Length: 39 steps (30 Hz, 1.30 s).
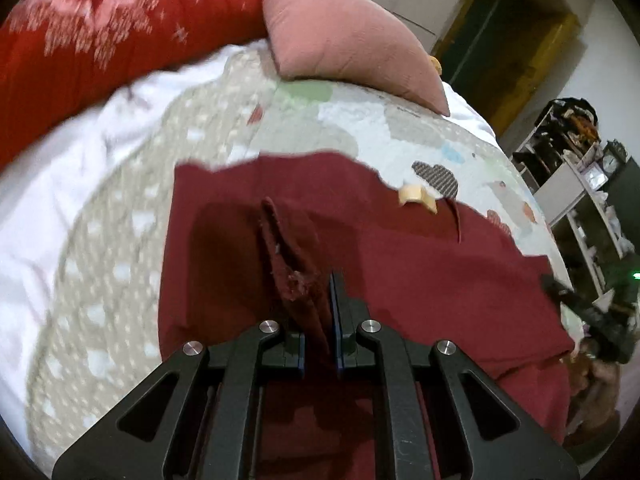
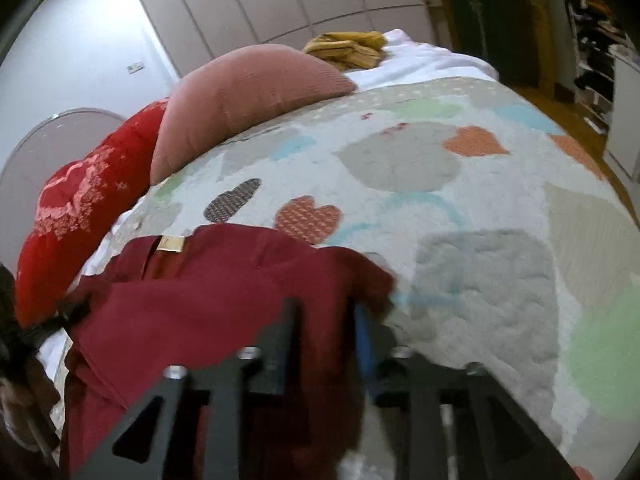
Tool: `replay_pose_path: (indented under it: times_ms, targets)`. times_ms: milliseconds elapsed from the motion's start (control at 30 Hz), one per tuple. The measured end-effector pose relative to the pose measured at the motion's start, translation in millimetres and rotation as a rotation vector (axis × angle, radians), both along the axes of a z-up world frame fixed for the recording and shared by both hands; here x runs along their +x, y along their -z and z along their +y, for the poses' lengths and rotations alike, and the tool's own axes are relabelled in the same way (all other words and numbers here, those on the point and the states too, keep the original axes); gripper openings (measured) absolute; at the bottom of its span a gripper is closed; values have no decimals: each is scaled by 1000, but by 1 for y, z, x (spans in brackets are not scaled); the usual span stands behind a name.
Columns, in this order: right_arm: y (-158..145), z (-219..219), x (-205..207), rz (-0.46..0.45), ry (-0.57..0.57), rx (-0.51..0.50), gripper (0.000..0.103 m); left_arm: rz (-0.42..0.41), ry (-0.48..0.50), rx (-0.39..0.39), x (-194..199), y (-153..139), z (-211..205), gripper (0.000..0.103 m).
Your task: Fold small clothes
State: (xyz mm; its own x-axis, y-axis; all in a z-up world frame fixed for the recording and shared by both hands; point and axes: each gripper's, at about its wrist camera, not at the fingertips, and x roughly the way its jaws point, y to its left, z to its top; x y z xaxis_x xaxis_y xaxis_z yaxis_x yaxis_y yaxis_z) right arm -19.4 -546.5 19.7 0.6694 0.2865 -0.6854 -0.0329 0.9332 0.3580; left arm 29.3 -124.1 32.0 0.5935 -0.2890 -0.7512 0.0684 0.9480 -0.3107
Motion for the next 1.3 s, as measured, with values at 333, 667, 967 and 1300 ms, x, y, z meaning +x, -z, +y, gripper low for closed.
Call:
replay_pose_path:
  times_ms: [333, 667, 967, 1300]
  targets:
    - [-18, 49, -62, -19, -200, -165, 36, -6, 3, -11, -4, 1, 4, 9]
    - [-29, 40, -75, -3, -141, -194, 35, -77, -27, 58, -32, -35, 20, 55]
    - [-25, 53, -30, 22, -61, -154, 37, -20, -62, 65, -5, -8, 16, 61]
    - [-17, 39, -18, 65, -27, -147, 38, 38, -66, 25, -5, 0, 30, 61]
